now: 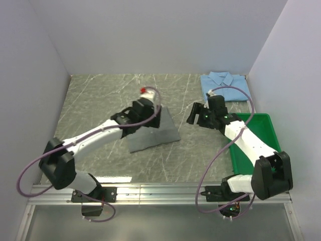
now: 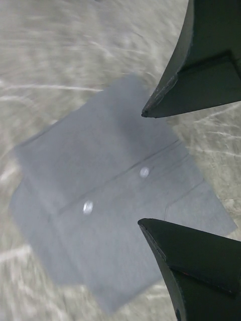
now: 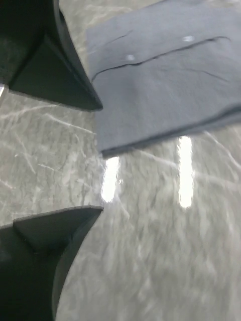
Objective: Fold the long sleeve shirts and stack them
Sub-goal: Fold the shirt
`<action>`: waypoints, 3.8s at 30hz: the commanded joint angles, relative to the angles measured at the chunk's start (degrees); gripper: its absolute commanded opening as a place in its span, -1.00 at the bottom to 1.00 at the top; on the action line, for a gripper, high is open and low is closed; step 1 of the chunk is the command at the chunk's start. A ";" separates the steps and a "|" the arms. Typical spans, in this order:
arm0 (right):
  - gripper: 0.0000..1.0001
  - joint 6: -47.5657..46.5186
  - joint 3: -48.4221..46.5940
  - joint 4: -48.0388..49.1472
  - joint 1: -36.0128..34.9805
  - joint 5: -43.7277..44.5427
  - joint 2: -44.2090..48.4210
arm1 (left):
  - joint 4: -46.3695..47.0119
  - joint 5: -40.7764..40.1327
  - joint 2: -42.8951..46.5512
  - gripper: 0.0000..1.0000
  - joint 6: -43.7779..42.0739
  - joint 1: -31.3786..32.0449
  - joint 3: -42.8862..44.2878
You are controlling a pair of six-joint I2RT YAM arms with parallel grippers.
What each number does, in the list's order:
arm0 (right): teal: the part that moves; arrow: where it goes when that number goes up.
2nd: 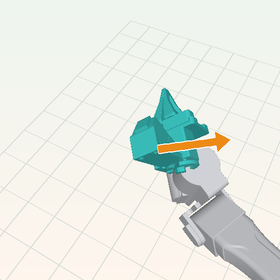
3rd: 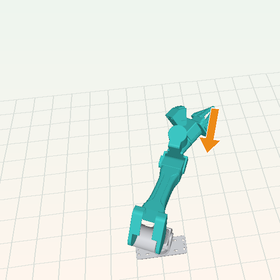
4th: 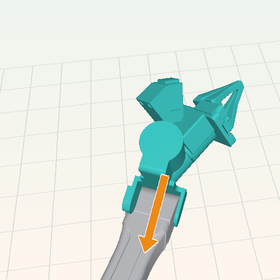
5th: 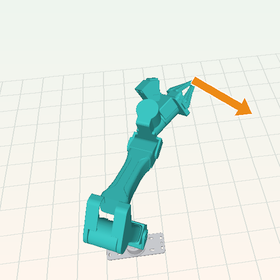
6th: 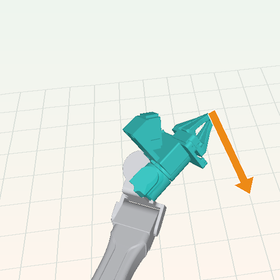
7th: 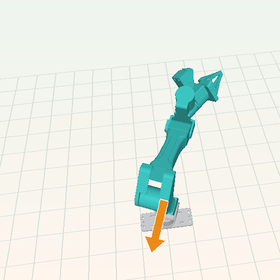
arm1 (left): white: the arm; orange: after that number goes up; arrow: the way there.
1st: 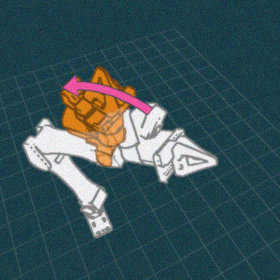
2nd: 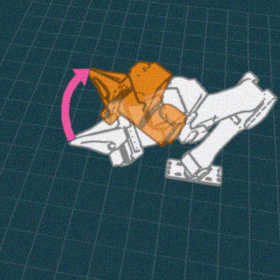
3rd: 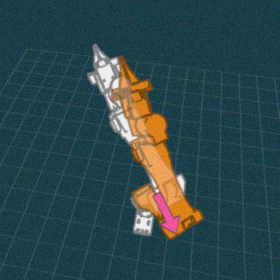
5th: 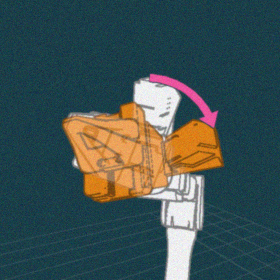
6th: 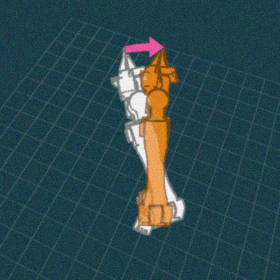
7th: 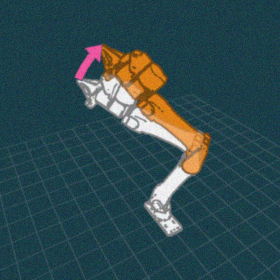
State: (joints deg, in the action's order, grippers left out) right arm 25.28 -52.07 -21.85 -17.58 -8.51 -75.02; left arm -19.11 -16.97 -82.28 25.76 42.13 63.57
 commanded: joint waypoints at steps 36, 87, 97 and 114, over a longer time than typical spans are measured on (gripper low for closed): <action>0.98 11.55 13.84 5.50 7.30 17.57 31.69 | -4.97 -9.75 -39.27 0.22 -19.69 20.98 23.62; 0.62 31.32 -0.92 42.32 -7.11 -34.11 -39.32 | 7.07 -0.70 -13.96 -0.99 -5.63 17.11 4.02; -0.47 28.09 -2.68 43.29 -7.81 -33.33 -41.52 | 6.64 -0.60 -13.78 -0.69 -2.30 17.37 4.02; -1.00 -9.59 -22.18 2.62 -3.95 -23.93 -37.56 | -5.67 -2.28 4.84 0.72 -0.53 1.49 5.00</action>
State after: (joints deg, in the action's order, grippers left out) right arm 30.13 -68.45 -6.57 -22.96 -37.76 -116.16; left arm -21.34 -19.07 -82.30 24.75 50.11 68.62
